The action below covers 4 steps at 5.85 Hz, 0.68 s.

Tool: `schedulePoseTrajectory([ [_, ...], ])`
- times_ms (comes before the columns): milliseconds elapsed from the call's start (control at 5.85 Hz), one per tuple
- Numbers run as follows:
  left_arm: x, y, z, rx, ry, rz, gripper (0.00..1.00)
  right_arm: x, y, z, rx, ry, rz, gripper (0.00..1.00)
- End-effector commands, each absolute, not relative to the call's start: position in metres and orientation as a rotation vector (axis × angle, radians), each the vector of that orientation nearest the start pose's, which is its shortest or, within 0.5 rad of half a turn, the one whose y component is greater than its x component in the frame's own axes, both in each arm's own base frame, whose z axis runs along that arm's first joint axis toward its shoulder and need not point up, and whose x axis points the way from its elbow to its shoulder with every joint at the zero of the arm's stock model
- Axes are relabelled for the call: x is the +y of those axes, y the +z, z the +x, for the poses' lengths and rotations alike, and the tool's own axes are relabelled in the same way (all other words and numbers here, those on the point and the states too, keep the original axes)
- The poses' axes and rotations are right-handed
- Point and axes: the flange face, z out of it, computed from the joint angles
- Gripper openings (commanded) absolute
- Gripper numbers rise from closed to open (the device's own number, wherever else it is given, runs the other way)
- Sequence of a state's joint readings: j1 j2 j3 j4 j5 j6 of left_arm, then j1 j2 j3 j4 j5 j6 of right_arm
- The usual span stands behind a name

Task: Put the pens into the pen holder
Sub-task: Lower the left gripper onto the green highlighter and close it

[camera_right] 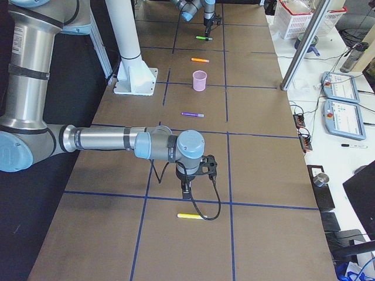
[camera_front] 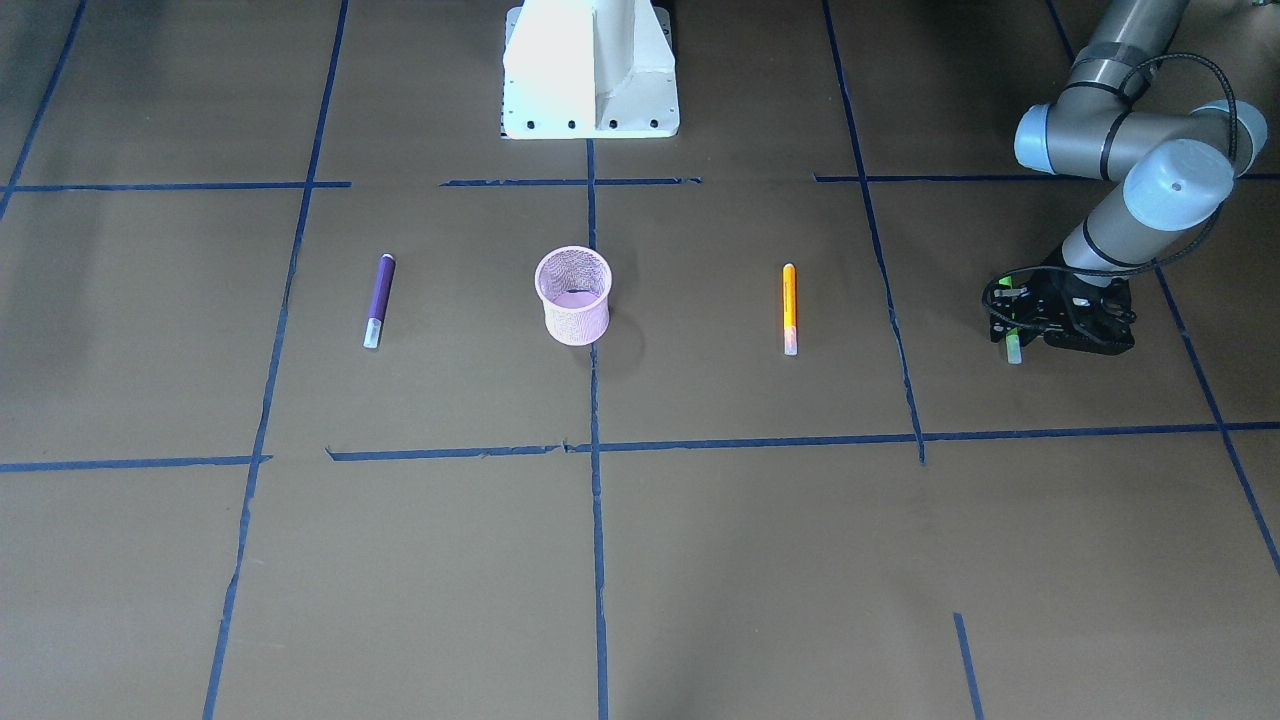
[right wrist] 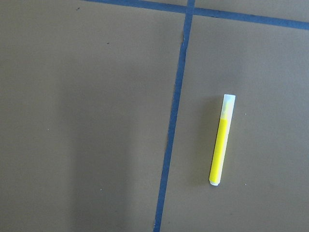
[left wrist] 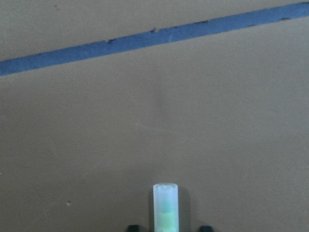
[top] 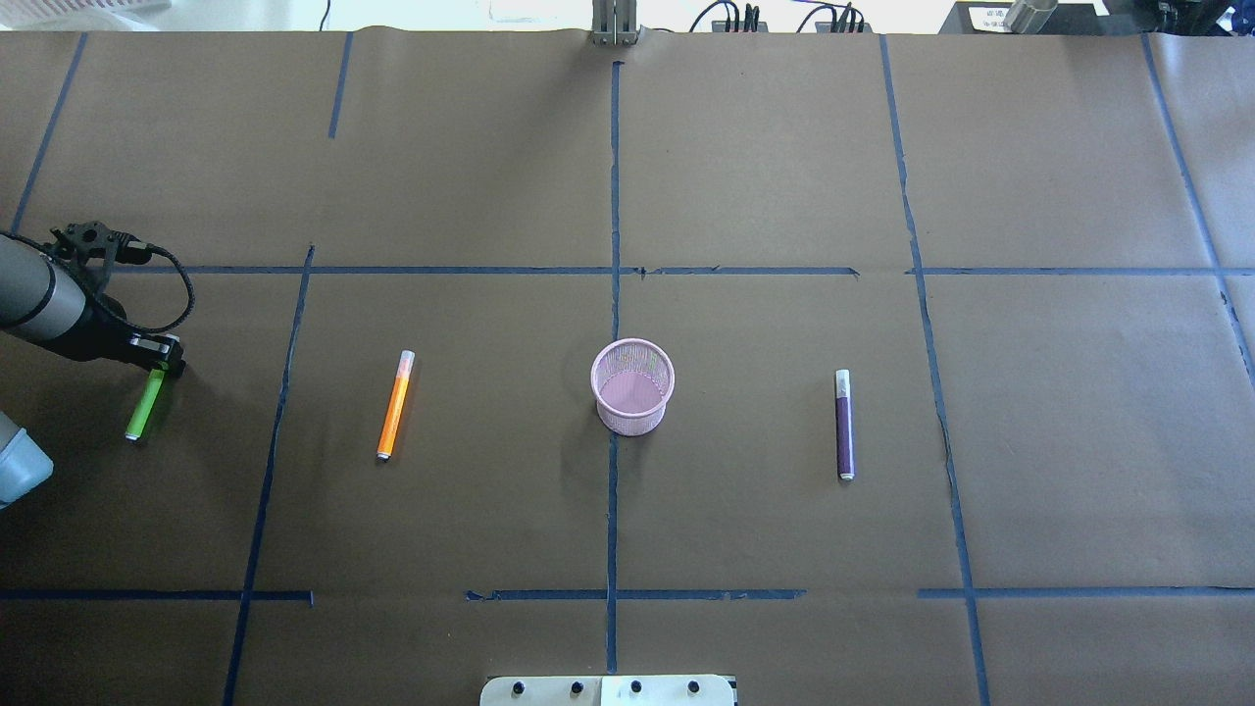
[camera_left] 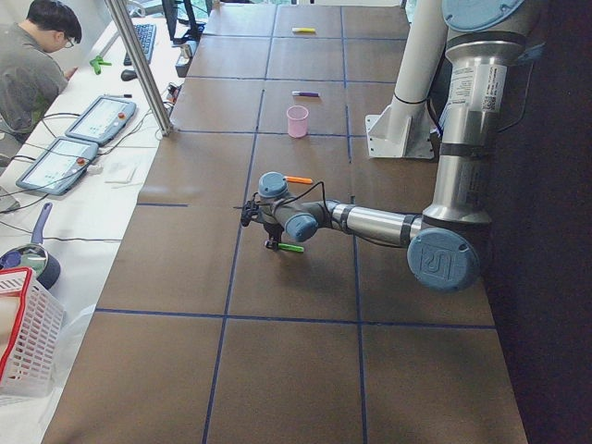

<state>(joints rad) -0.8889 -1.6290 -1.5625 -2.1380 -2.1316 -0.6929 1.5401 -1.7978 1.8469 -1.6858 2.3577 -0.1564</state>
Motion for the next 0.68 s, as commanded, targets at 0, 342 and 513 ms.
schedulePoseTrajectory([
  [0, -0.477, 0.573, 0.280, 0.799, 0.157, 0.138, 0.00, -0.393, 0.633, 0.051, -0.791, -0.152, -0.011, 1.00],
  [342, -0.483, 0.546, 0.274, 0.778, 0.141, 0.233, 0.00, -0.393, 0.633, 0.051, -0.791, -0.152, -0.011, 1.00],
  [513, -0.482, 0.520, 0.272, 0.803, 0.150, 0.278, 0.00, -0.393, 0.633, 0.051, -0.791, -0.152, -0.011, 1.00],
])
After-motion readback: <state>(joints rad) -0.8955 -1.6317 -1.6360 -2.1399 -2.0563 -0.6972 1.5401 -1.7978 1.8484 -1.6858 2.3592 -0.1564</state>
